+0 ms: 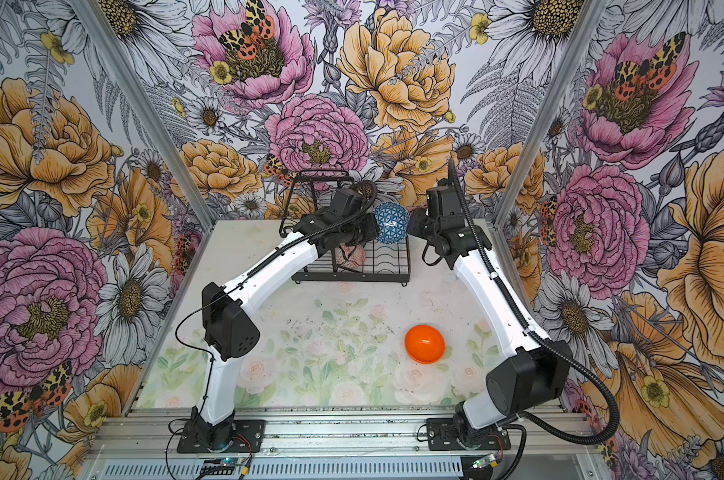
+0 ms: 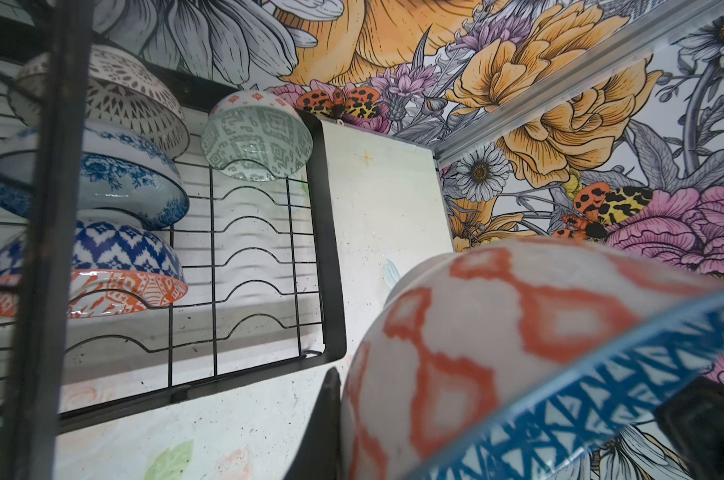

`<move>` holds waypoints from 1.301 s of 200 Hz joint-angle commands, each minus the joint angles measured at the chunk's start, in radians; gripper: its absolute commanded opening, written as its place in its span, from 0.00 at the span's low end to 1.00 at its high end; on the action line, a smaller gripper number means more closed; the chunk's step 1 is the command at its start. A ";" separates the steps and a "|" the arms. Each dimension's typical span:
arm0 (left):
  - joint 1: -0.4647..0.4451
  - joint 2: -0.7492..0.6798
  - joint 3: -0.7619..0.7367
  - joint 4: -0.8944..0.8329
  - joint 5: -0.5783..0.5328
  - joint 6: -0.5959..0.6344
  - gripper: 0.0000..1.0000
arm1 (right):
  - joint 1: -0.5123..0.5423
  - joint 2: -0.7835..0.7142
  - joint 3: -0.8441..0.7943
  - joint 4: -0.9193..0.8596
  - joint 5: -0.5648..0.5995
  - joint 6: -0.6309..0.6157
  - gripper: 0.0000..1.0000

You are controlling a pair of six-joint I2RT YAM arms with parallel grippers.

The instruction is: Load the bowls into the dish rack

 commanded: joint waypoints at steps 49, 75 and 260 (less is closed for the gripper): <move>-0.003 0.025 0.153 0.064 -0.178 0.118 0.00 | -0.060 -0.004 0.140 0.014 -0.108 0.142 0.99; 0.001 0.042 0.187 0.110 -0.275 0.186 0.00 | -0.073 0.032 0.235 0.014 -0.162 0.237 0.99; -0.033 0.043 -0.053 0.832 -0.548 0.446 0.00 | 0.023 0.331 0.718 0.068 -0.298 0.821 0.93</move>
